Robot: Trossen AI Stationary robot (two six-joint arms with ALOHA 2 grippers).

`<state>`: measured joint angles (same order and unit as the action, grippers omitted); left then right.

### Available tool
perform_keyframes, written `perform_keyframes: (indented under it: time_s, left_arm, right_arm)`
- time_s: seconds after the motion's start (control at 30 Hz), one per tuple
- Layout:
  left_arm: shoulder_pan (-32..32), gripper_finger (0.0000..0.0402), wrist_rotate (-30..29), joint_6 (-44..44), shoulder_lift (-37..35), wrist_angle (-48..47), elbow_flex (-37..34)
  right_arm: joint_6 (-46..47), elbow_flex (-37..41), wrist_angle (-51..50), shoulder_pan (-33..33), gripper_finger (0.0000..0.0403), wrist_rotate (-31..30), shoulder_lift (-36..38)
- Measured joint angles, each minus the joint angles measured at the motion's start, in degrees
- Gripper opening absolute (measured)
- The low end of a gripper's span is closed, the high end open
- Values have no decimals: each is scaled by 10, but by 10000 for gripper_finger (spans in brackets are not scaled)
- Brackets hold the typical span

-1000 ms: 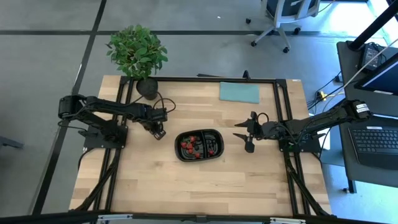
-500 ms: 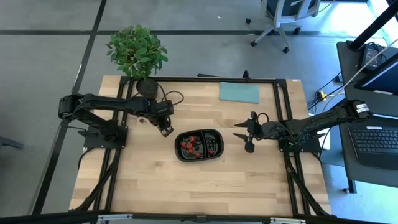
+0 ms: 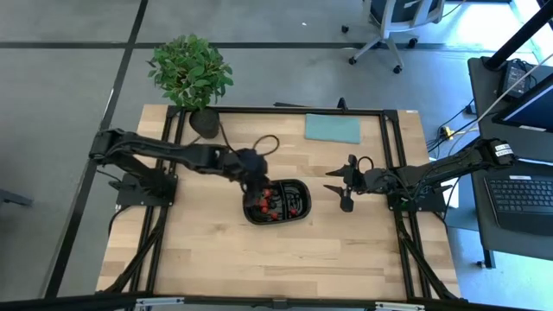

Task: Pick and placing Produce into tupperware
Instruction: Put the right red cherry into the right section of the black bin

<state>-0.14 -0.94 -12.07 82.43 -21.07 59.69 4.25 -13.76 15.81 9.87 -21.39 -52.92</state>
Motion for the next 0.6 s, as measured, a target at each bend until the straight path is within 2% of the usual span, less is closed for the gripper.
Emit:
perform_keyframes:
  time_s: [0.2,0.3,0.4,0.6]
  left_arm:
    - [-21,68,-24,83,68,103,20]
    - [-23,72,-34,115,94,155,21]
    - [-22,73,-40,128,110,199,22]
    - [-26,69,-44,155,132,293,22]
  right_arm:
    - [41,0,47,0,200,2,0]
    - [40,0,72,0,200,39,0]
    - [42,0,102,0,200,70,0]
    - [43,0,150,2,200,70,-1]
